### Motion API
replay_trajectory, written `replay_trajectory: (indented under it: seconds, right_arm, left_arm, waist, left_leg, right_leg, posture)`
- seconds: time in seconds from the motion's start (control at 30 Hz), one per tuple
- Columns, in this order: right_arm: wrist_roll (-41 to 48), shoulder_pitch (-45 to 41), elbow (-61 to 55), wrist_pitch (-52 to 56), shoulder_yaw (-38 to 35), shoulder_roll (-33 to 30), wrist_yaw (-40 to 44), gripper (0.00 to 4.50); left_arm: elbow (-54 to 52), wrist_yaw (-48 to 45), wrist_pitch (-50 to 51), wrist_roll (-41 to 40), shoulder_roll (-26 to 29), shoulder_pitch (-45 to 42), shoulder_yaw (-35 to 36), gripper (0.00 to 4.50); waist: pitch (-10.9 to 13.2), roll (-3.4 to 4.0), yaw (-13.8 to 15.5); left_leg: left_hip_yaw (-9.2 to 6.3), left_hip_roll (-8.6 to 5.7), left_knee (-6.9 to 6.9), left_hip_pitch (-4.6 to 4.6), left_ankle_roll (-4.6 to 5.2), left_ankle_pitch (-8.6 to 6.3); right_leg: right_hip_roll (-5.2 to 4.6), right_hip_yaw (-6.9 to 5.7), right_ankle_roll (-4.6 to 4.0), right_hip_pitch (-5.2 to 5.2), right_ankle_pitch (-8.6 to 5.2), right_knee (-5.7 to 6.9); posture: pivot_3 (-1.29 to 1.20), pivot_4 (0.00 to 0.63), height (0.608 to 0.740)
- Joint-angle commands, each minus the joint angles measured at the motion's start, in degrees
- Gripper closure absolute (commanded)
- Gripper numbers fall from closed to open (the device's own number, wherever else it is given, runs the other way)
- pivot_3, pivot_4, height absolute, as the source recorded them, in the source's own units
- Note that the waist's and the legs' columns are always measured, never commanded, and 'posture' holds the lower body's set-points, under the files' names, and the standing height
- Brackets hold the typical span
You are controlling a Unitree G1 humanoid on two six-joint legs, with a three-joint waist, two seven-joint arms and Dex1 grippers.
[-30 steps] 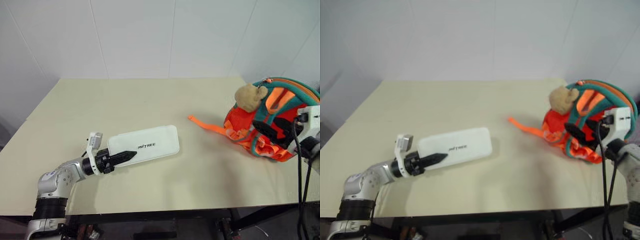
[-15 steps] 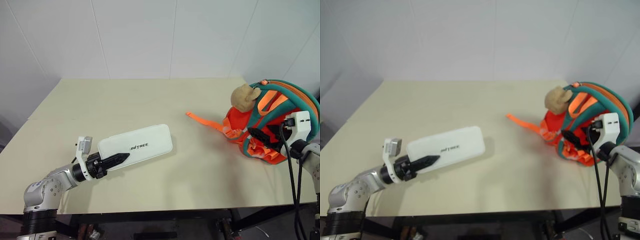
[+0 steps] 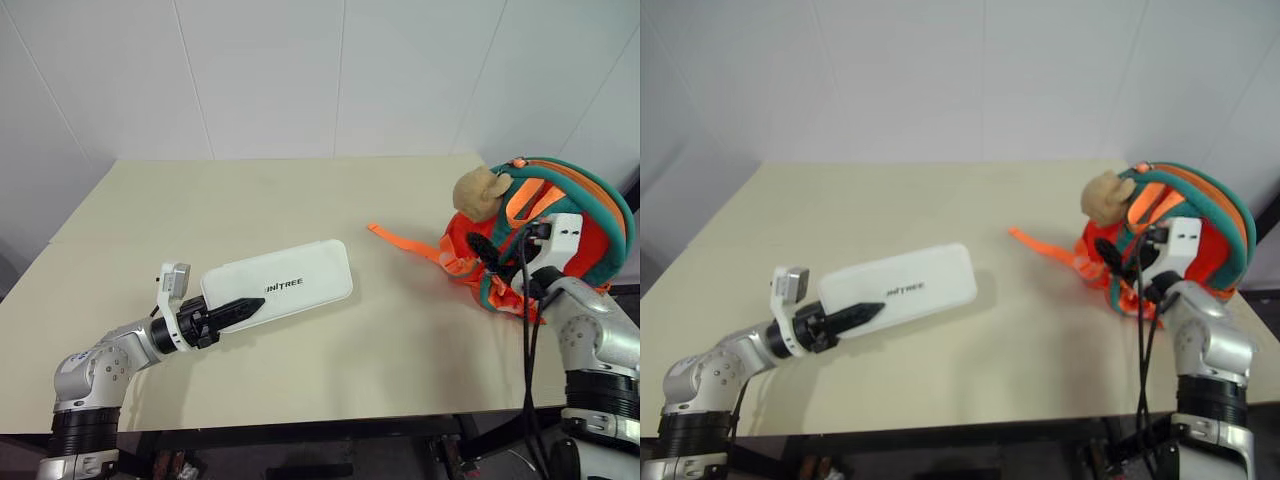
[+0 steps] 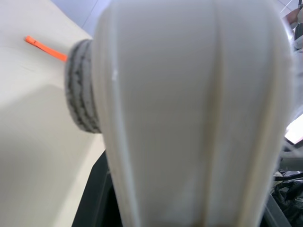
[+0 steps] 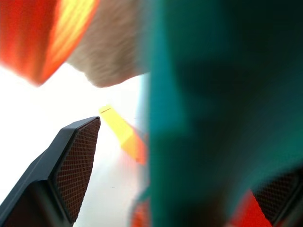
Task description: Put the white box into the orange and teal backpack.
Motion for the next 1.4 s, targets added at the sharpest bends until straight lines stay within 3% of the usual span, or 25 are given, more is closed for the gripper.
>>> replay_trajectory:
  seconds: [0.03,0.33,0.43,0.57,0.83,1.1,1.2,1.4]
  right_arm:
    - [0.4,-1.4,-1.0,-2.9,-0.4,0.0,0.6,0.60]
    - [0.4,-1.8,0.2,-3.3,0.6,-0.4,3.1,3.66]
    - [1.8,-2.4,-0.8,-1.3,2.3,-0.5,6.6,4.43]
    - [4.4,-3.4,-4.3,3.1,5.3,-0.4,11.1,4.44]
    - [18.8,-8.6,-17.6,19.9,11.5,2.0,19.2,4.44]
    - [33.7,-14.1,-21.9,32.9,11.0,5.1,18.5,4.44]
    - [42.3,-13.9,-24.1,40.5,11.1,3.3,20.2,4.44]
    - [50.7,-9.6,-25.5,51.2,12.0,-4.9,24.2,4.44]
  left_arm:
    - [-0.7,-0.8,-0.2,-1.5,0.8,-0.7,0.5,3.13]
    - [-0.4,-0.5,-1.1,-1.0,1.6,0.2,1.4,3.13]
    - [1.1,1.9,-0.1,-3.1,1.0,-0.6,4.5,3.13]
    - [3.7,1.5,-1.0,-2.1,3.1,-0.6,5.8,3.13]
    - [7.4,-1.0,-3.6,0.3,7.8,1.3,6.3,3.13]
    - [8.8,-0.3,-5.1,0.2,8.3,1.3,7.3,3.13]
    - [10.4,-0.6,-5.7,0.3,9.0,1.7,8.4,3.13]
    - [14.2,-2.0,-6.7,1.0,12.3,3.7,10.6,3.13]
  waist:
    - [0.0,0.00,0.0]
    - [0.0,0.00,-0.2]
    - [0.0,0.01,-0.4]
    - [0.0,-0.01,-0.7]
    - [0.0,-0.02,-1.6]
    - [0.1,-0.12,-1.3]
    - [0.1,-0.14,-1.2]
    - [0.2,-0.34,-1.3]
  left_leg:
    - [0.01,0.00,0.01,0.00,0.00,0.00]
    - [0.04,0.00,0.01,0.02,0.00,0.00]
    - [0.07,0.01,0.00,0.05,0.00,0.00]
    - [0.10,0.03,0.01,0.13,0.00,0.00]
    - [0.22,0.11,-0.10,0.14,-0.01,0.00]
    - [0.23,0.16,-0.12,0.11,-0.02,-0.04]
    - [0.23,0.17,-0.14,0.10,-0.01,-0.07]
    - [0.26,0.21,-0.15,0.08,0.02,-0.19]
  right_leg:
    - [0.00,0.01,0.00,0.00,0.00,0.01]
    - [0.00,0.03,0.00,-0.01,0.00,0.04]
    - [0.00,0.06,0.00,-0.02,0.00,0.07]
    - [0.02,0.09,0.00,-0.02,0.00,0.15]
    - [0.05,0.12,-0.04,-0.13,-0.02,0.18]
    - [0.08,0.10,-0.13,-0.17,-0.08,0.17]
    - [0.08,0.09,-0.19,-0.18,-0.10,0.17]
    - [0.07,0.08,-0.34,-0.19,-0.19,0.09]
  posture:
    - [0.00,0.150,0.740]
    - [0.00,0.150,0.740]
    - [0.00,0.150,0.740]
    - [0.00,0.150,0.740]
    - [0.00,0.150,0.740]
    - [0.00,0.150,0.740]
    - [0.00,0.150,0.740]
    - [0.00,0.150,0.740]
